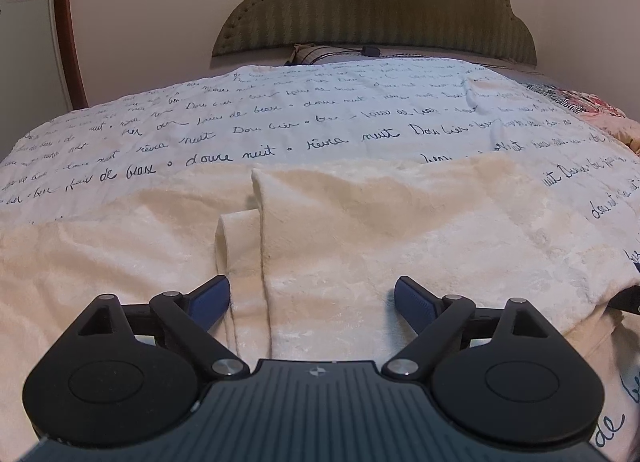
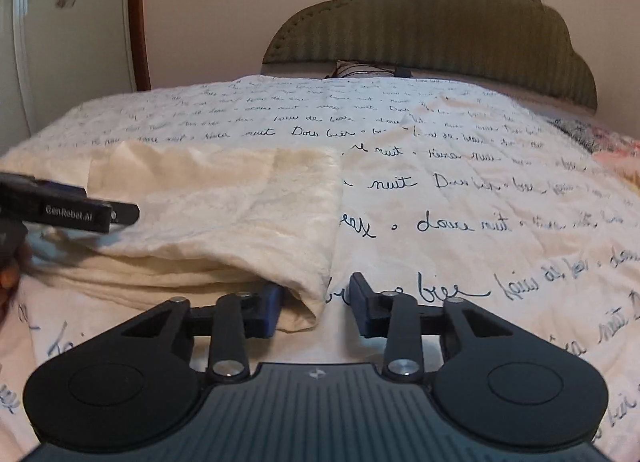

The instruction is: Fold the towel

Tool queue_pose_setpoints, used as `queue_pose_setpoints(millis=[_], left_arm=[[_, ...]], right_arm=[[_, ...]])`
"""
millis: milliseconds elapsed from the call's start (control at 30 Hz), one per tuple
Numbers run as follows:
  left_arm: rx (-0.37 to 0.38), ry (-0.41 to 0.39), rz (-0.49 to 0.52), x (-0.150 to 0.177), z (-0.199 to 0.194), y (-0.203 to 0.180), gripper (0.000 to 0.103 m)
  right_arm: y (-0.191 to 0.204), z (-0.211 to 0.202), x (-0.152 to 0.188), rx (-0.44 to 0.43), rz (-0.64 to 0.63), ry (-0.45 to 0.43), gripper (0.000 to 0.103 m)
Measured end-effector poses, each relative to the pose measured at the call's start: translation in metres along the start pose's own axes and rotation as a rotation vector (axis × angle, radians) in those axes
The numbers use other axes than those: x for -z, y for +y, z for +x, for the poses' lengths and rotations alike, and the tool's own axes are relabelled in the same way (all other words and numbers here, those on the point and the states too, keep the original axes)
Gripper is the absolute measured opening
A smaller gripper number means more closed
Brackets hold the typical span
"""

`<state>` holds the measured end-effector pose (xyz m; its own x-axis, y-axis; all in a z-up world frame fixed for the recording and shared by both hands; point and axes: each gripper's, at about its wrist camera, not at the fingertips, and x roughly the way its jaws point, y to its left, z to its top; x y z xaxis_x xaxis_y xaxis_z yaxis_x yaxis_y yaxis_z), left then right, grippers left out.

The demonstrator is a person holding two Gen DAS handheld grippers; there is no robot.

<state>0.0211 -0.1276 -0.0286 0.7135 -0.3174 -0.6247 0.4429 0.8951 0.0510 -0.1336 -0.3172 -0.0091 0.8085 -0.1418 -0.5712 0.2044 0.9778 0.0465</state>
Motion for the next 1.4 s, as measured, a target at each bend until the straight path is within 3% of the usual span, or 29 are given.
queue_pose_setpoints(millis=[67, 133, 233, 300, 467, 533, 567, 667, 700, 767, 867, 967, 1067, 1133, 1200, 1300, 1400], left_arm=[[0.002, 0.007, 0.004, 0.0, -0.001, 0.0, 0.092], [0.016, 0.016, 0.014, -0.001, -0.003, -0.001, 0.092], [0.032, 0.046, 0.016, -0.004, -0.005, -0.001, 0.091], [0.047, 0.037, 0.009, -0.008, -0.011, 0.0, 0.091], [0.03, 0.0, 0.01, -0.013, -0.014, -0.011, 0.092], [0.029, 0.031, 0.062, -0.008, -0.008, -0.021, 0.092], [0.027, 0.044, 0.087, -0.004, -0.006, -0.025, 0.093], [0.016, 0.012, 0.149, 0.003, -0.012, -0.027, 0.094], [0.024, 0.015, 0.149, 0.001, -0.014, -0.025, 0.092], [0.036, 0.004, 0.123, -0.006, -0.016, -0.016, 0.092], [0.041, -0.004, 0.05, -0.027, -0.01, -0.001, 0.092], [0.069, 0.044, -0.018, -0.047, 0.009, 0.013, 0.092], [0.039, 0.128, -0.056, -0.06, 0.035, 0.019, 0.09], [-0.008, 0.151, -0.057, -0.061, 0.053, 0.021, 0.093], [-0.021, 0.156, -0.054, -0.059, 0.06, 0.025, 0.09], [-0.023, 0.102, -0.036, -0.053, 0.038, 0.027, 0.088], [-0.029, 0.045, 0.025, -0.039, 0.009, 0.023, 0.089]], right_arm=[[0.002, -0.002, 0.001, 0.01, 0.004, 0.003, 0.013], [0.004, -0.01, 0.0, 0.017, 0.003, 0.009, 0.012], [0.006, -0.008, 0.0, 0.038, -0.076, 0.106, 0.013], [0.004, -0.018, -0.004, 0.049, -0.1, 0.105, 0.013], [-0.004, -0.044, -0.028, -0.044, 0.02, -0.07, 0.014], [0.002, -0.03, -0.032, -0.075, 0.048, -0.078, 0.014], [0.007, -0.02, -0.032, -0.072, 0.034, -0.045, 0.014], [0.02, 0.004, -0.019, 0.074, -0.13, 0.071, 0.014], [0.017, 0.006, -0.013, 0.084, -0.152, 0.098, 0.014], [0.002, -0.003, -0.016, 0.036, -0.07, 0.072, 0.014], [-0.004, -0.013, -0.042, -0.004, -0.047, -0.026, 0.014], [0.012, 0.013, -0.076, -0.033, -0.157, -0.044, 0.015], [0.02, 0.071, -0.1, -0.104, -0.194, 0.042, 0.015], [0.023, 0.108, -0.104, -0.079, -0.225, 0.114, 0.014], [0.02, 0.132, -0.099, -0.024, -0.234, 0.161, 0.014], [0.022, 0.11, -0.098, -0.019, -0.212, 0.122, 0.015], [0.034, 0.071, -0.09, -0.126, -0.214, 0.068, 0.015]])
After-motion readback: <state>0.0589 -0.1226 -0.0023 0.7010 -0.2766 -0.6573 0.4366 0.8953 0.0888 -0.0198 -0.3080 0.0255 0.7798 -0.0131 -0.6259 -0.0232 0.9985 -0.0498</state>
